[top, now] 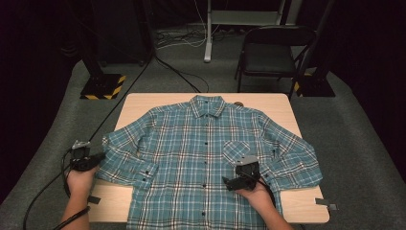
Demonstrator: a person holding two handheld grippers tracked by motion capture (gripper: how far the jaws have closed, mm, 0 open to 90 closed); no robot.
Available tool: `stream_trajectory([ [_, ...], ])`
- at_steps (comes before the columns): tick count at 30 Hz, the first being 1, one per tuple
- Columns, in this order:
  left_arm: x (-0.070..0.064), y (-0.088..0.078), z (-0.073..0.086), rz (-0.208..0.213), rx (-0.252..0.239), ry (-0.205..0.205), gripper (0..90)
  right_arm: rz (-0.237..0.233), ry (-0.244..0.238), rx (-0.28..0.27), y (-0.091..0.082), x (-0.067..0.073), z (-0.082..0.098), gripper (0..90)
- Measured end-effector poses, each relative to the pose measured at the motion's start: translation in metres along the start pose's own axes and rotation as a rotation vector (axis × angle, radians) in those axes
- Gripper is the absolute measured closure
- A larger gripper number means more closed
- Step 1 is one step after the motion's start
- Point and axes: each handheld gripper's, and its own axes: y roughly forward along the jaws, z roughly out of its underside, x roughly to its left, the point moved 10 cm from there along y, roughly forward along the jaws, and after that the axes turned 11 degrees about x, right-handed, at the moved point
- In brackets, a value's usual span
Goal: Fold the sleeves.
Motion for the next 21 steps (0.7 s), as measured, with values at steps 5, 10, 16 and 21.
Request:
stream_trajectory([
  [5, -0.010, -0.005, -0.007, 0.021, -0.023, 0.026, 87.9, 0.000, 0.000, 0.000, 0.000, 0.000, 0.000, 0.0],
  [10, -0.022, -0.012, -0.016, 0.049, -0.068, 0.047, 87.7, 0.000, 0.000, 0.000, 0.000, 0.000, 0.000, 0.0],
  [16, -0.050, -0.022, -0.030, 0.094, -0.115, 0.111, 87.7, 0.000, 0.000, 0.000, 0.000, 0.000, 0.000, 0.0],
  [21, -0.084, -0.030, -0.042, 0.147, -0.153, 0.170, 87.7, 0.000, -0.001, 0.000, 0.000, 0.000, 0.000, 0.0],
])
